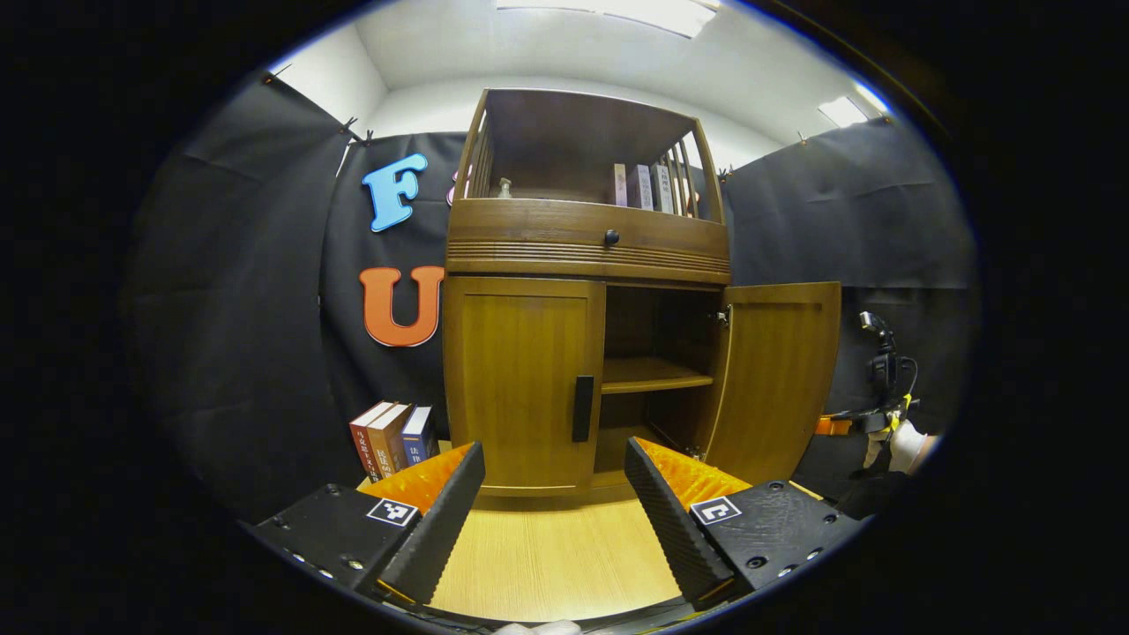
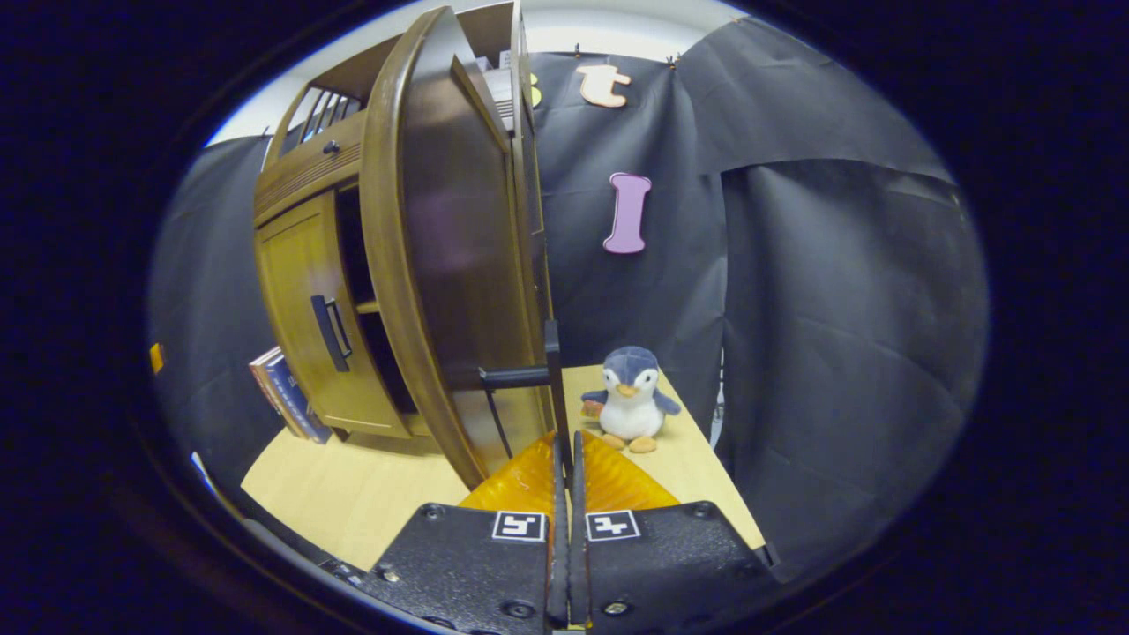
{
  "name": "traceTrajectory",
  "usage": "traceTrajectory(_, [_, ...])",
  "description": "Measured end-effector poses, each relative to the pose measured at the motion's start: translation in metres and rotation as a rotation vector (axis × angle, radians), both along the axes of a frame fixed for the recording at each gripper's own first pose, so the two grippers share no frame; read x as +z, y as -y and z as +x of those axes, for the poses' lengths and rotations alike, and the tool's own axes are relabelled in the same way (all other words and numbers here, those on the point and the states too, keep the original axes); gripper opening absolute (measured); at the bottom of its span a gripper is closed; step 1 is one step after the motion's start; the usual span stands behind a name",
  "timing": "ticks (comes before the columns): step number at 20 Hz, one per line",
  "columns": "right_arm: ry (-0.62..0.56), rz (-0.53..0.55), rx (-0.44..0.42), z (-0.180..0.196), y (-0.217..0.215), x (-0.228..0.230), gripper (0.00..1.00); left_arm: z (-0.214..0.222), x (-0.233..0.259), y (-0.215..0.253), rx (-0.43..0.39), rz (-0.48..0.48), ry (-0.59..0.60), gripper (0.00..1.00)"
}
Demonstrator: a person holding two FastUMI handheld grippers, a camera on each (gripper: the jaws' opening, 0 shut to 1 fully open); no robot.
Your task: Open the right door of the double-door shoe cabinet with the right hand, and open the left door with the left hand.
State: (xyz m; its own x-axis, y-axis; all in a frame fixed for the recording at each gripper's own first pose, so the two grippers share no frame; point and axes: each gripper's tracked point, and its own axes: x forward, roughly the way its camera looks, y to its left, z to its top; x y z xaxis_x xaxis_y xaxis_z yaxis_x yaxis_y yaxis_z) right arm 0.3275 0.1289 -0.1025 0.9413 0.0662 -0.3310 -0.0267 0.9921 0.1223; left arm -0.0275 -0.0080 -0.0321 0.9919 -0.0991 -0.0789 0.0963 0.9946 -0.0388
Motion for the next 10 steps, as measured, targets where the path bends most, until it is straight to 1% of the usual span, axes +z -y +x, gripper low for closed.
traceTrajectory(3, [-0.003,0.002,0.043,0.003,0.002,0.000,0.04,-0.002,0.001,0.000,-0.002,0.005,0.003,1.00])
traceTrajectory(4, [-0.009,0.001,0.056,0.004,0.004,0.001,0.04,-0.003,0.003,0.000,-0.001,0.004,0.007,0.96])
traceTrajectory(8, [-0.041,-0.023,0.119,0.001,0.019,0.000,0.05,-0.004,0.003,0.005,-0.007,-0.008,0.008,0.96])
traceTrajectory(9, [-0.043,-0.014,0.128,-0.003,0.021,0.002,0.05,-0.006,0.004,0.007,-0.007,-0.006,0.008,1.00])
traceTrajectory(10, [-0.041,-0.010,0.132,-0.006,0.022,0.004,0.08,-0.006,0.004,0.007,-0.007,-0.005,0.007,0.96])
